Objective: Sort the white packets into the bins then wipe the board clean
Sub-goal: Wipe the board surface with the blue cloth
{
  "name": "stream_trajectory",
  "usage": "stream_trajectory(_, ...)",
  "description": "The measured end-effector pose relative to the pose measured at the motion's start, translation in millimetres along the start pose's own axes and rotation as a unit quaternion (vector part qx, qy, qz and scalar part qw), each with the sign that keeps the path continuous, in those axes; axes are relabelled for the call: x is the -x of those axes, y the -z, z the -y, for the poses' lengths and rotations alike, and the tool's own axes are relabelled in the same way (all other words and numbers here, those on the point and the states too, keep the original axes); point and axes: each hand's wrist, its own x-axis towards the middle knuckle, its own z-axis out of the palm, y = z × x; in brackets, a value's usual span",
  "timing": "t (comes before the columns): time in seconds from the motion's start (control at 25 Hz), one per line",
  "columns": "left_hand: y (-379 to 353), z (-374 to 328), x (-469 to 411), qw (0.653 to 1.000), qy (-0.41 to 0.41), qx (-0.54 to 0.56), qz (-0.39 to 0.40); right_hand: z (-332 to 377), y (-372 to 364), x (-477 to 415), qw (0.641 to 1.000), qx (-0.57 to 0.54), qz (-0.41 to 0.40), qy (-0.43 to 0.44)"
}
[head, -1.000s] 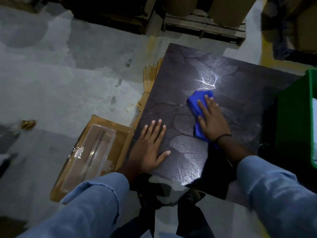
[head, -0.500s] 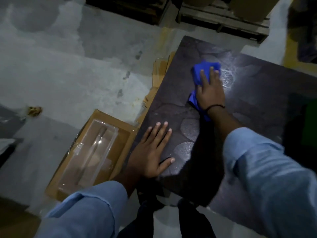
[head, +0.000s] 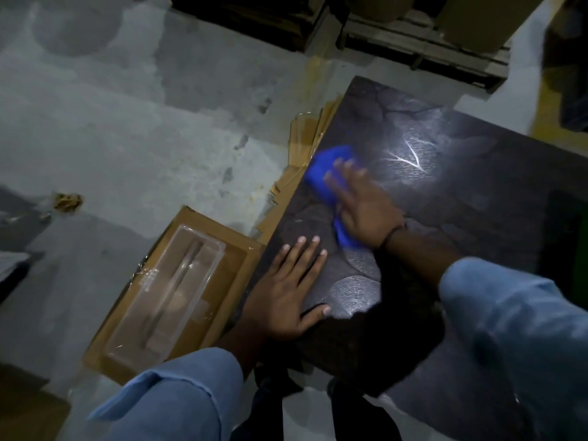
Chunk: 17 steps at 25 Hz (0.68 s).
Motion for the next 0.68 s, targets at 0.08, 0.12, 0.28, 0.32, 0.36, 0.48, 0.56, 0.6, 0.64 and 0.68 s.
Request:
stream_trajectory(0.08,-1,3,0,1.0,0.0,0.006,-0.005,-10,6,32,0.98,0.034,0.057,0.187)
stream_trajectory(0.12,-1,4,0,1.0,-0.002,0.005,-0.004,-27,9,35,0.991,0.052,0.028,0.118)
stream_trajectory(0.28,0,3,1,1.0,0.0,-0.006,0.004,-7,14,37,0.926,-0.019,-0.067,-0.372)
stream_trajectory(0.32,0,3,0,1.0,-0.003,-0.004,0.01,24,8,51,0.96,-0.018,-0.052,-0.275)
stream_trajectory(0.36,1,2,-1,1.0,-0.005,-0.002,0.016,49,-1,79,0.992,-0.005,-0.027,-0.121)
stream_trajectory(0.48,2,-2,1,0.999,0.001,-0.014,0.031,18,18,133,0.995,0.014,0.049,0.091)
stream_trajectory(0.56,4,-4,1,0.999,-0.007,-0.011,0.034,-27,31,133,0.987,0.043,-0.022,-0.15)
stream_trajectory(0.6,5,-3,1,0.999,-0.007,-0.01,0.031,-27,36,129,0.948,0.015,-0.063,-0.312)
stream_trajectory(0.64,4,-2,2,1.0,-0.006,-0.009,0.028,-10,28,129,0.918,0.002,-0.073,-0.389)
stream_trajectory(0.68,3,-1,2,1.0,-0.007,-0.006,0.025,21,16,133,0.926,0.006,-0.082,-0.368)
